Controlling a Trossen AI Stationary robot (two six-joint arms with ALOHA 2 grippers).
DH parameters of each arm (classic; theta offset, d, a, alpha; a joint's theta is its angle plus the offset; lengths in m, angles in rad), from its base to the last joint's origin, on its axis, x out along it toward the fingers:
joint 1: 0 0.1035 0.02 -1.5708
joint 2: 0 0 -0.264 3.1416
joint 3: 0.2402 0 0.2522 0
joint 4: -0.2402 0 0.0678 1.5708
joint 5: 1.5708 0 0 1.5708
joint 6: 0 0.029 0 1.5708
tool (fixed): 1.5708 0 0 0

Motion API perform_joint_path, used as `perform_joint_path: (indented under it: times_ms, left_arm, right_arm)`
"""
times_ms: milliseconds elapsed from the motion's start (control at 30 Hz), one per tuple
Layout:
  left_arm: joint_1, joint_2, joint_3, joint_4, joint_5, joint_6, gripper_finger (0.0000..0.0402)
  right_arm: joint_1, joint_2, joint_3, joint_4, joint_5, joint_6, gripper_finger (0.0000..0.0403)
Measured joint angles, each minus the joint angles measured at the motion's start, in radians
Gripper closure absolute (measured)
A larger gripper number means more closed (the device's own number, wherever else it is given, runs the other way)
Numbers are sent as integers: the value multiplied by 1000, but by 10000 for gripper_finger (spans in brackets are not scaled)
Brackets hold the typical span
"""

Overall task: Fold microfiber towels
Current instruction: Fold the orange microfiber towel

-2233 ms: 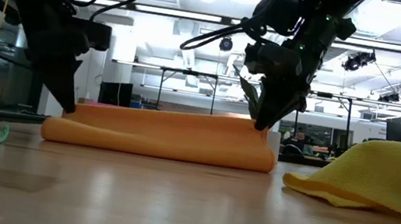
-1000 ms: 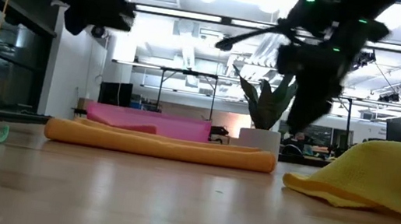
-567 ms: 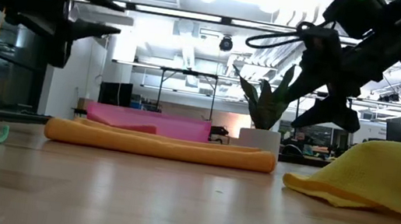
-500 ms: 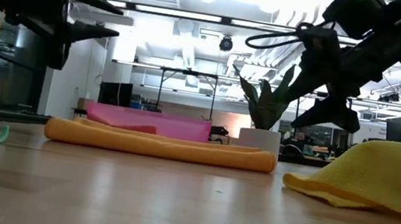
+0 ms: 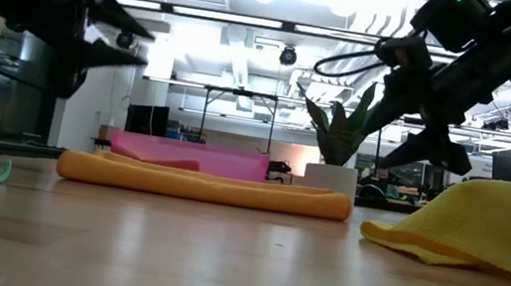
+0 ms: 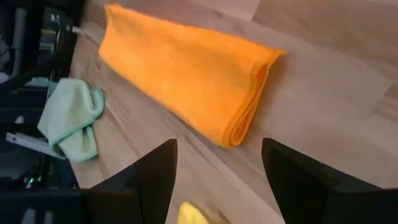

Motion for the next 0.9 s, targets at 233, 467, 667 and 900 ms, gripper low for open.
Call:
perform_joint_path:
  times_ms: [233,467,667,900]
  left_arm:
    - [34,-2,225,-544,169,142,254]
    - [79,-59,360,-724,145,216,254]
    - [122,-120,365,-729,146,221,254]
    - [125,-135,365,-731,153,217,254]
  right_arm:
    - [1,2,0,-3,-4,21,176]
    - [1,115,76,-130,-31,46,176]
    - [-4,329,313,-319,49,-112,176]
    - [-36,505,455,-408,40,-155,176]
